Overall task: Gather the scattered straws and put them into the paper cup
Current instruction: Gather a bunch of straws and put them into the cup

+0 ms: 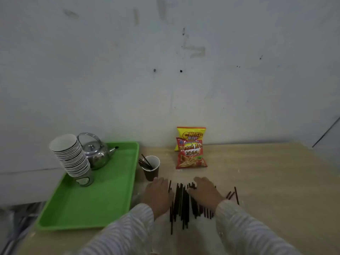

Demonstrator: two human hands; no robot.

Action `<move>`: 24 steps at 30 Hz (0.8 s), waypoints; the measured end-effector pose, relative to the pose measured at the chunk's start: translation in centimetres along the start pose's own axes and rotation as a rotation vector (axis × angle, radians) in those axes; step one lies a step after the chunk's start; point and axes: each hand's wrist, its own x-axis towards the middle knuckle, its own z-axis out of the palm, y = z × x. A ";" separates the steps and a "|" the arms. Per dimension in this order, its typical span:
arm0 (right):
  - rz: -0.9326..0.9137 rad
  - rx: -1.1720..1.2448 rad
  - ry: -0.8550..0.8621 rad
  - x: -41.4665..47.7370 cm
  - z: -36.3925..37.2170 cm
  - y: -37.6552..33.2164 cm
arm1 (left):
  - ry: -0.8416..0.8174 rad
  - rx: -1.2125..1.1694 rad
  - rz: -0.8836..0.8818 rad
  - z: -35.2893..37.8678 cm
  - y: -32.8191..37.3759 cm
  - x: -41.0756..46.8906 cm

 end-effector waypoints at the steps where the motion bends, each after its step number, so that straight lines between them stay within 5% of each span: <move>1: 0.031 -0.018 -0.030 0.1 0.9 0.1 | -0.054 -0.001 -0.031 0.9 -0.3 -0.2; 9: 0.203 -0.081 0.054 -0.4 5.8 1.4 | -0.099 -0.051 -0.065 6.6 -3.3 -1.4; 24: 0.112 -0.141 0.222 1.0 8.6 -0.8 | 0.021 -0.074 -0.001 7.8 -5.7 -1.3</move>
